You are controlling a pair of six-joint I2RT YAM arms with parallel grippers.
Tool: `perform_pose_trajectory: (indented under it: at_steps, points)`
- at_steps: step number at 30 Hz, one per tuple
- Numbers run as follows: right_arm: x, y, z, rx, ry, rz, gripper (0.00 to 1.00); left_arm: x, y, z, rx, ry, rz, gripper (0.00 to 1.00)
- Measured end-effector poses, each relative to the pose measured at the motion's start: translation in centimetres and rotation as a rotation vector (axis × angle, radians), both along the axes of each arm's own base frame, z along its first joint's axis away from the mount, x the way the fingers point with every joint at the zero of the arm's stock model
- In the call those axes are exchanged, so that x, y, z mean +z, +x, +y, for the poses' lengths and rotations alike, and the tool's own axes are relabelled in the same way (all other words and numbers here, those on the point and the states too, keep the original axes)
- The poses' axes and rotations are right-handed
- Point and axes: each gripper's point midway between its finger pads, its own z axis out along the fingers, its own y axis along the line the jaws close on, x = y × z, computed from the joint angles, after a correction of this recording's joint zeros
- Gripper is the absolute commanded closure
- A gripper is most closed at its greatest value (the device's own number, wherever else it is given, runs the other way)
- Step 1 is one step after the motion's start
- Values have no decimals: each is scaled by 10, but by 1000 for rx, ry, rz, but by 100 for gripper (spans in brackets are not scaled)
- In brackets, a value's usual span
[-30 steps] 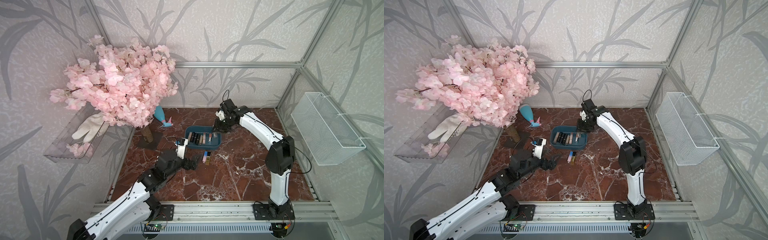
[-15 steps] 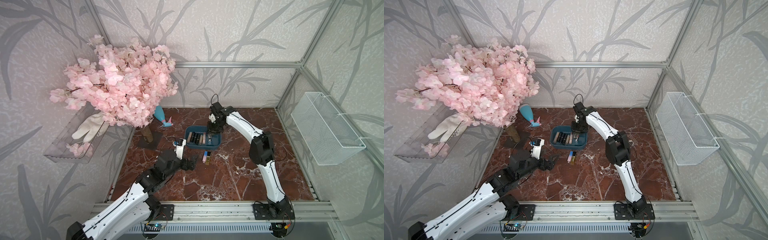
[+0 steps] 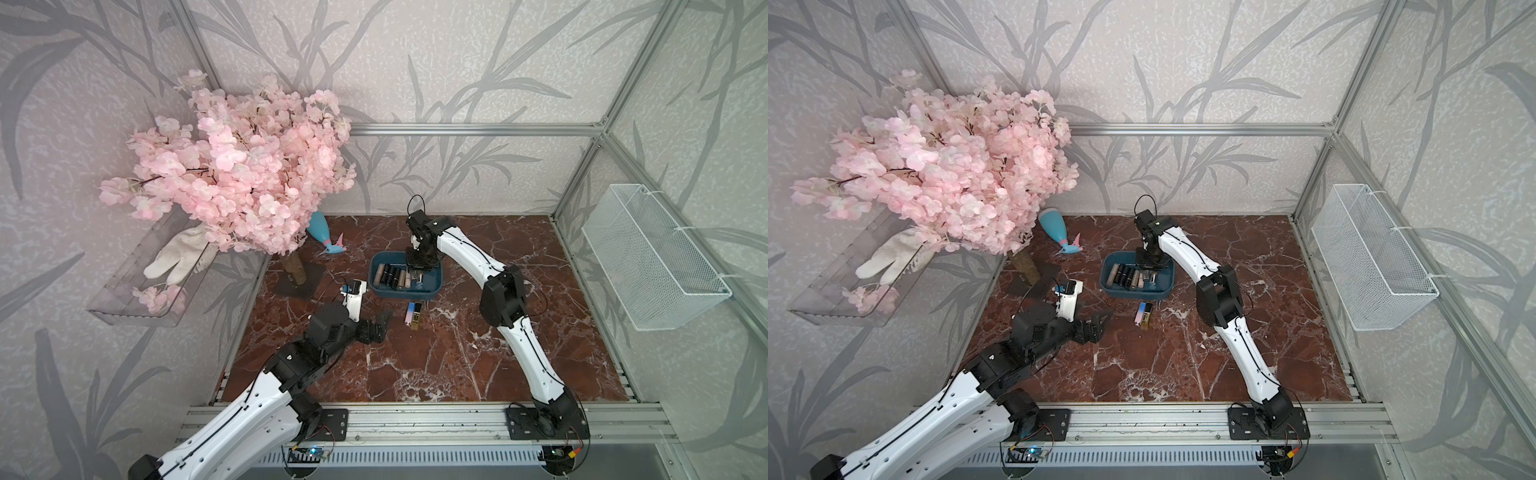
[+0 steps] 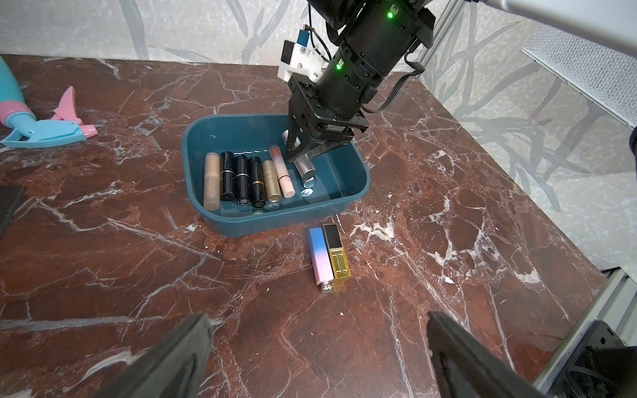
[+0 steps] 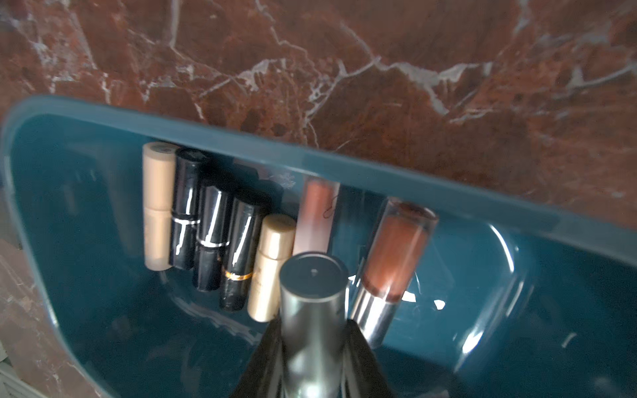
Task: Put the lipstick into the storage box
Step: Place the lipstick in the storage box.
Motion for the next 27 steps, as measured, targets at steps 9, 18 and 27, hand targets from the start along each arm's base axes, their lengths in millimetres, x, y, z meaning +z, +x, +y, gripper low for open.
perform_pose_trajectory:
  at_steps: [9,18,27]
  points:
    - [-15,-1,-4,-27,-27,27,70,-3,0,3,5,16,8,0]
    - [-26,-2,-5,-31,-39,44,65,-3,0,4,3,16,11,0]
    - [-28,-3,-5,-30,-41,49,65,-3,0,5,9,14,9,0]
